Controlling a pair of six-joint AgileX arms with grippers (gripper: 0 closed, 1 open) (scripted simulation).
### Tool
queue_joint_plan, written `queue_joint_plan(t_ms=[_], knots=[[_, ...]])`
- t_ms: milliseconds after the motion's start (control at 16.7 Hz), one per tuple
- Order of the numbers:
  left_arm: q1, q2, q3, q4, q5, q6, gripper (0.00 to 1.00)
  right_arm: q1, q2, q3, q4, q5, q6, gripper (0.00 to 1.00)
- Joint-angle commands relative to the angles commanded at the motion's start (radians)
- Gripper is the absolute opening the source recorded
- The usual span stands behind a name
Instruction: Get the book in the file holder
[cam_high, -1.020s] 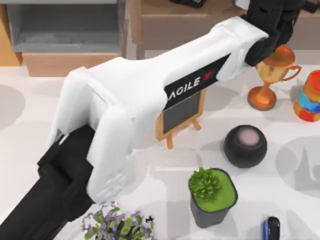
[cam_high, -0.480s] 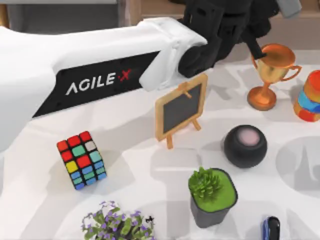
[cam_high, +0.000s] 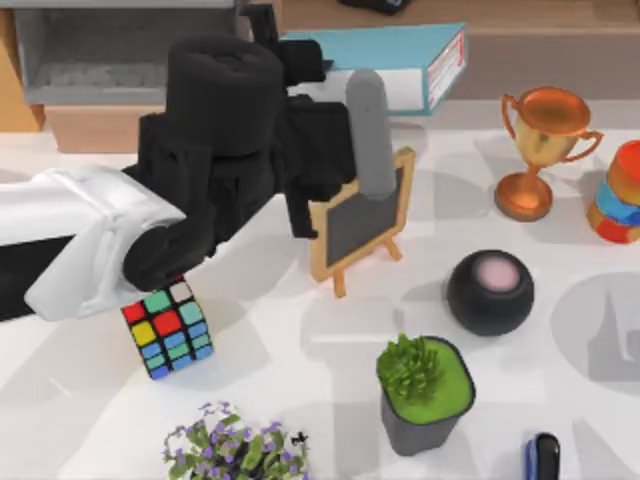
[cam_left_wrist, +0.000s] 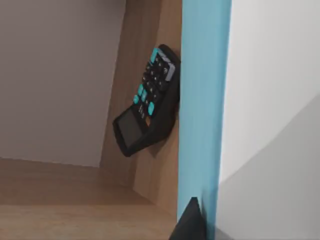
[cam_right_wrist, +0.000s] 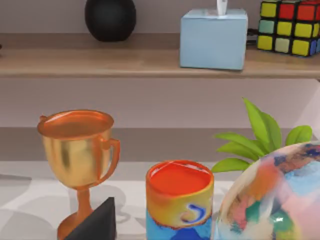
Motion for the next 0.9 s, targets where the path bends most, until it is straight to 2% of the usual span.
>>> queue_joint_plan(t_ms=[240, 420, 660, 900], knots=[[0.152, -0.081, -0.213, 0.112, 0.022, 0.142, 0.00, 0.000, 0.000, 0.000, 0.000, 0.000, 0.000, 1.00], [0.280, -0.065, -0.282, 0.207, 0.022, 0.226, 0.00, 0.000, 0.000, 0.000, 0.000, 0.000, 0.000, 1.00], [0.406, 0.034, -0.263, 0.328, 0.025, 0.302, 0.00, 0.000, 0.000, 0.000, 0.000, 0.000, 0.000, 1.00], [0.456, 0.157, -0.200, 0.407, 0.037, 0.335, 0.00, 0.000, 0.000, 0.000, 0.000, 0.000, 0.000, 1.00]])
